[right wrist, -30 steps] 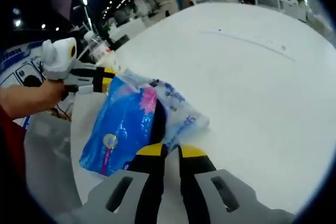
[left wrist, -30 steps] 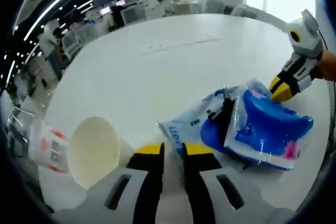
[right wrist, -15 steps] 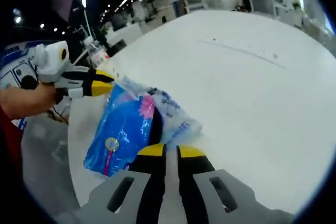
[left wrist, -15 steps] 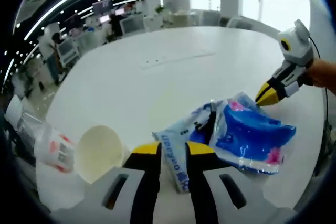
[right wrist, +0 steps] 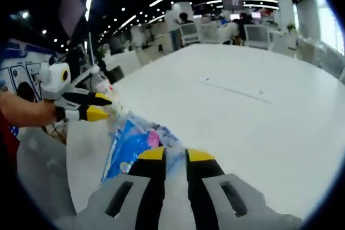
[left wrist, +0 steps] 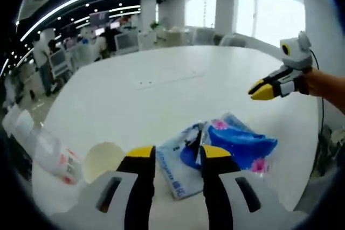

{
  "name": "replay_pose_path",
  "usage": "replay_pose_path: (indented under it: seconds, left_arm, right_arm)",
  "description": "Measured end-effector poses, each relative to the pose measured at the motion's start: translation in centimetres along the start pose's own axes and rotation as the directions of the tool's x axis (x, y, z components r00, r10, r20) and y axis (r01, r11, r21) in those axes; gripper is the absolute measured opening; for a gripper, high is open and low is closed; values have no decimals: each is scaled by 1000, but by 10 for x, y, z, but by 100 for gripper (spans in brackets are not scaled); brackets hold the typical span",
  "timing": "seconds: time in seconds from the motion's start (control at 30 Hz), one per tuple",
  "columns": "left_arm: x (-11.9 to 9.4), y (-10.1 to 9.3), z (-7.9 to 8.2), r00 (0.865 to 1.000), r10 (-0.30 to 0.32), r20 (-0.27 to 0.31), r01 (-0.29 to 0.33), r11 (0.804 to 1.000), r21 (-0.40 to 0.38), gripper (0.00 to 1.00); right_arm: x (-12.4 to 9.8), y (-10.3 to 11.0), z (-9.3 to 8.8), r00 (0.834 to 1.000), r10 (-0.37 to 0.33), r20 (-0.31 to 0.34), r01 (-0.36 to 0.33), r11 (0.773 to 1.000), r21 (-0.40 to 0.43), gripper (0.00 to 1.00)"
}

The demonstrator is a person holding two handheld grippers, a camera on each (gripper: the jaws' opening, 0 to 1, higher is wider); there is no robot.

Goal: Arrange the tabletop items into an orderly group along one side of the table until the central work area is clear of visible clutter.

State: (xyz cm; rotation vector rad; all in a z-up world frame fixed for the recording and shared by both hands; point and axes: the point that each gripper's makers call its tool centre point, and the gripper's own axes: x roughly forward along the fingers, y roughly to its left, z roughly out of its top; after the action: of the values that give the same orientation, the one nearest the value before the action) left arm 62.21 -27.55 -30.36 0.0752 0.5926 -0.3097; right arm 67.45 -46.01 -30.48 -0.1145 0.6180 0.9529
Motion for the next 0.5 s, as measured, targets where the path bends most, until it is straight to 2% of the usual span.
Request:
replay_pose_path:
  seconds: [0.1,0.23,0.33,0.5]
  left_arm:
    - [-4,-6,2,999,-40,15,41,999,-8,40]
    - [-6,-12,1,997,-79,21,79,997,-4,47]
    - [-9,-25,2,986,-160,46,161,986,-30,59]
    - [-17,-36,-4,970,-237,54,240,970,-48,76]
  right_arm:
    - [-5,7,-2,1000,20,9,-20,1000,5,36]
    - [-11,14,-7,1000,31,5,-31,1000,-6,49]
    - [-16,22,-8,999,38,9,-38,999,-11,64]
    - [-28,36,-9,999,39,5,-39,998,-55,68]
